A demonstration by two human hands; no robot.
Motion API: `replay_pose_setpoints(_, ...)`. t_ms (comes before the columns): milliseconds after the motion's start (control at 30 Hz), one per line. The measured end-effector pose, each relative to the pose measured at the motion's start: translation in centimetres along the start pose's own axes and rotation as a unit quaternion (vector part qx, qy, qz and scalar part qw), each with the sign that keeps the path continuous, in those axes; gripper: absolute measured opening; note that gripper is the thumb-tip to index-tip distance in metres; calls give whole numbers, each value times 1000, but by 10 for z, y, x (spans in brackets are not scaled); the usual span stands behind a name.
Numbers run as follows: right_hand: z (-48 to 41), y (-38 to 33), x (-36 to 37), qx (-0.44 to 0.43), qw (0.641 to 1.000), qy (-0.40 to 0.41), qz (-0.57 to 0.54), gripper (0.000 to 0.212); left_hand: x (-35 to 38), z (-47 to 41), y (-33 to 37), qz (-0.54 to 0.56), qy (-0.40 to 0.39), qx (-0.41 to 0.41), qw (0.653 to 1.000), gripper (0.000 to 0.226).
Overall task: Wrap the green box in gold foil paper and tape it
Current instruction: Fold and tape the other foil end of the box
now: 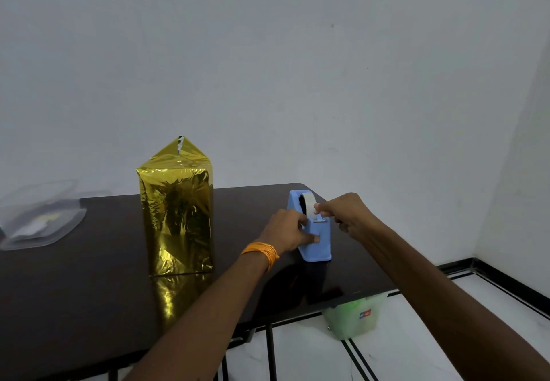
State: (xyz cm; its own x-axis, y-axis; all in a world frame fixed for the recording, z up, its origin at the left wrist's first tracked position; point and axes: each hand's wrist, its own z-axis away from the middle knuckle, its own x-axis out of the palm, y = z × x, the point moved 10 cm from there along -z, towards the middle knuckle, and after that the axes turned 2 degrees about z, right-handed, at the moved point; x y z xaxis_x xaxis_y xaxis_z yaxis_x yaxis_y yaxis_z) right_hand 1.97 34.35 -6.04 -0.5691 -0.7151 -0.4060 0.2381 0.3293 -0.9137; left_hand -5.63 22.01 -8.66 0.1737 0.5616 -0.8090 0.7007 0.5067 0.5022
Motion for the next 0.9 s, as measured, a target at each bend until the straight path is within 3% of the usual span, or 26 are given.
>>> replay_pose_setpoints(433,40,40,3,7,994,-18,-107,18,-2,6,1,19,13,-9,1000,57)
replay_pose_setpoints(600,37,48,2,-6,994,-18,-110,18,1,8,0,35,9,-12,999,52)
replay_pose_setpoints(767,39,45,-1,-75,997,-6,-33,29,2,8,-1,30,9,-9,999,54)
replay_pose_setpoints(900,35,28,-10,-116,985,37,123,47,2,9,-1,36,0,-11,999,54)
